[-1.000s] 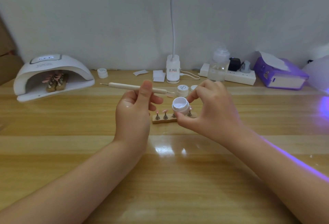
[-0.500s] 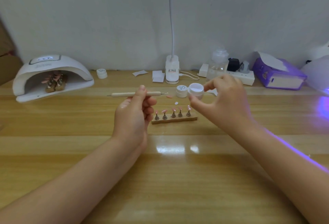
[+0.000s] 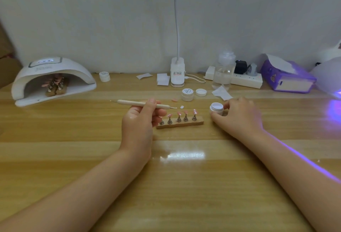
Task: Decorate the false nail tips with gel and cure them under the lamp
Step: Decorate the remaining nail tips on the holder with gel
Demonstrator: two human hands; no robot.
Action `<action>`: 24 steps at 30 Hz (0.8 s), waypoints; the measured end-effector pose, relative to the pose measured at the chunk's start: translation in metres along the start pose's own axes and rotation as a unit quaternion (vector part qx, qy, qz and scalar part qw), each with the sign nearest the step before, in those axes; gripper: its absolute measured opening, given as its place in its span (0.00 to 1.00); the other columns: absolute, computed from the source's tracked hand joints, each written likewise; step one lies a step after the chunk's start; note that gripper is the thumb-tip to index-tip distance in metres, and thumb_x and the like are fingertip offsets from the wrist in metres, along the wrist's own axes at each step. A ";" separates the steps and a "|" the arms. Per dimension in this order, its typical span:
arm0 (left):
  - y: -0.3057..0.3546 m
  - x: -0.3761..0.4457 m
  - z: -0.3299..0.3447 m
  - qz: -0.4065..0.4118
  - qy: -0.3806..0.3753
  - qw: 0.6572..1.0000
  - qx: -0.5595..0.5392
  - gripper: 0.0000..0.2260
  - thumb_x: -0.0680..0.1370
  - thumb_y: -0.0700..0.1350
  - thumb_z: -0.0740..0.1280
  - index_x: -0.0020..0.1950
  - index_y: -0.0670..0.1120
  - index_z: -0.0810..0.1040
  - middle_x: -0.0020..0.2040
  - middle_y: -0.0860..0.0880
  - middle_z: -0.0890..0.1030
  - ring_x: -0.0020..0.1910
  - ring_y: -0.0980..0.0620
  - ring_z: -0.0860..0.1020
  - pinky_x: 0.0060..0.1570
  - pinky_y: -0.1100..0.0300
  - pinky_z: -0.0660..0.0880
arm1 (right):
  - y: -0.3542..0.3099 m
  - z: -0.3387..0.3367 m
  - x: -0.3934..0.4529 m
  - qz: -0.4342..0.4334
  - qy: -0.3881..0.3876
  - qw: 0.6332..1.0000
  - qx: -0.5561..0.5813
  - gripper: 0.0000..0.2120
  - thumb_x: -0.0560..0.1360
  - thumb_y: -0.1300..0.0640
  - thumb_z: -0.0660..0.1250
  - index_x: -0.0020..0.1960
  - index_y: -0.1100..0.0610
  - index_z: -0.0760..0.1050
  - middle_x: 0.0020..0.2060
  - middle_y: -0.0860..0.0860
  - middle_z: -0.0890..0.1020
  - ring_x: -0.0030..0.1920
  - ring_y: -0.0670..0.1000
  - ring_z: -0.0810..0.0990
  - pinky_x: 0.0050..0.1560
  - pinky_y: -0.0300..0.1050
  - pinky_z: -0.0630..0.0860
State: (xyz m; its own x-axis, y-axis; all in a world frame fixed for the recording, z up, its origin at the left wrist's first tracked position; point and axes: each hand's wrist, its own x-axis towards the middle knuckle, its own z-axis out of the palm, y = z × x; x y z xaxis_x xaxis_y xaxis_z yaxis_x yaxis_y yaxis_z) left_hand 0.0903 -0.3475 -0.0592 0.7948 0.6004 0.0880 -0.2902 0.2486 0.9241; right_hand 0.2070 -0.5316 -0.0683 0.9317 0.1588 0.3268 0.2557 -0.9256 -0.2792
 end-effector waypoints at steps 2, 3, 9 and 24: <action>0.000 0.000 -0.001 -0.003 0.003 1.000 -0.002 0.08 0.79 0.42 0.64 0.42 0.43 0.79 0.30 0.50 0.81 0.31 0.57 0.76 0.31 0.68 0.72 | -0.001 0.001 0.000 0.008 -0.010 1.000 -0.014 0.25 0.70 0.40 0.63 0.58 0.56 0.74 0.54 0.54 0.74 0.57 0.57 0.71 0.54 0.48 0.67; 0.000 0.001 -0.001 -0.006 0.005 1.000 -0.006 0.08 0.79 0.42 0.64 0.42 0.43 0.79 0.30 0.50 0.81 0.31 0.57 0.76 0.30 0.68 0.72 | -0.003 0.000 -0.001 0.008 0.000 1.000 -0.010 0.27 0.69 0.41 0.64 0.61 0.58 0.71 0.57 0.55 0.73 0.59 0.57 0.70 0.56 0.47 0.66; 0.001 0.001 -0.001 -0.015 0.014 1.000 -0.018 0.08 0.79 0.42 0.63 0.41 0.43 0.79 0.30 0.50 0.81 0.30 0.58 0.76 0.30 0.69 0.73 | -0.024 -0.017 -0.018 -0.200 0.145 0.961 0.128 0.12 0.68 0.57 0.70 0.45 0.63 0.72 0.37 0.52 0.72 0.38 0.52 0.70 0.38 0.43 0.64; -0.002 0.001 -0.002 0.003 0.026 1.000 0.000 0.09 0.79 0.43 0.64 0.40 0.45 0.78 0.29 0.51 0.80 0.31 0.58 0.76 0.33 0.67 0.72 | -0.029 0.005 -0.023 -0.110 -0.039 0.976 0.184 0.09 0.73 0.48 0.67 0.48 0.51 0.83 0.28 0.43 0.71 0.32 0.42 0.70 0.31 0.34 0.63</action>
State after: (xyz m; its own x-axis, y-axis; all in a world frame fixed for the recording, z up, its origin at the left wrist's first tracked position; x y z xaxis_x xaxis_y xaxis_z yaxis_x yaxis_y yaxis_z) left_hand 0.0905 -0.3465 -0.0618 0.7640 0.6410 0.0736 -0.2952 0.2458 0.9233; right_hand 0.1798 -0.5069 -0.0724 0.8569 0.3789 0.3495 0.5138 -0.6828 -0.5194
